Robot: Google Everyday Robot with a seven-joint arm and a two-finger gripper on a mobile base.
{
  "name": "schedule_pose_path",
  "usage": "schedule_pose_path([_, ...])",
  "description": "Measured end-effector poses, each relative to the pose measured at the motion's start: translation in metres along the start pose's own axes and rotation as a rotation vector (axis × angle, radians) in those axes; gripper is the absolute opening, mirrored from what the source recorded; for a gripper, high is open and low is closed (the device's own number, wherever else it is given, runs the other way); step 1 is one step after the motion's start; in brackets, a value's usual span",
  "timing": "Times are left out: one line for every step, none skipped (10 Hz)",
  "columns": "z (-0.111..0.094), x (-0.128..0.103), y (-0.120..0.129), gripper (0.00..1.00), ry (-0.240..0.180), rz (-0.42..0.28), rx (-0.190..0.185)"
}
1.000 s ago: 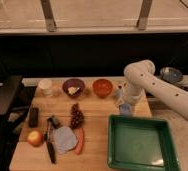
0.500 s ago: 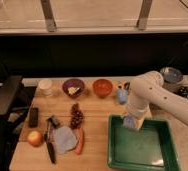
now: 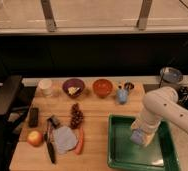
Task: Place sponge in tray
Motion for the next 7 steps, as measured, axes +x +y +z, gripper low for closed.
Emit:
schedule_pose_path([0.019, 0.012, 0.012, 0.57, -0.033, 0.058, 0.018])
schedule_pose_path([0.028, 0.018, 0.020, 0.61, -0.051, 0.084, 0.025])
schedule_pose_path([0.035, 0.025, 0.027, 0.62, -0.071, 0.113, 0.036])
schedule_pose_path([0.044, 0.032, 0.030, 0.62, -0.096, 0.142, 0.052])
schedule_pose_path([0.049, 0.035, 0.030, 0.62, -0.107, 0.151, 0.061])
schedule_pose_path([0.050, 0.037, 0.029, 0.62, -0.111, 0.155, 0.071])
schedule_pose_path([0.050, 0.039, 0.025, 0.62, -0.111, 0.153, 0.081])
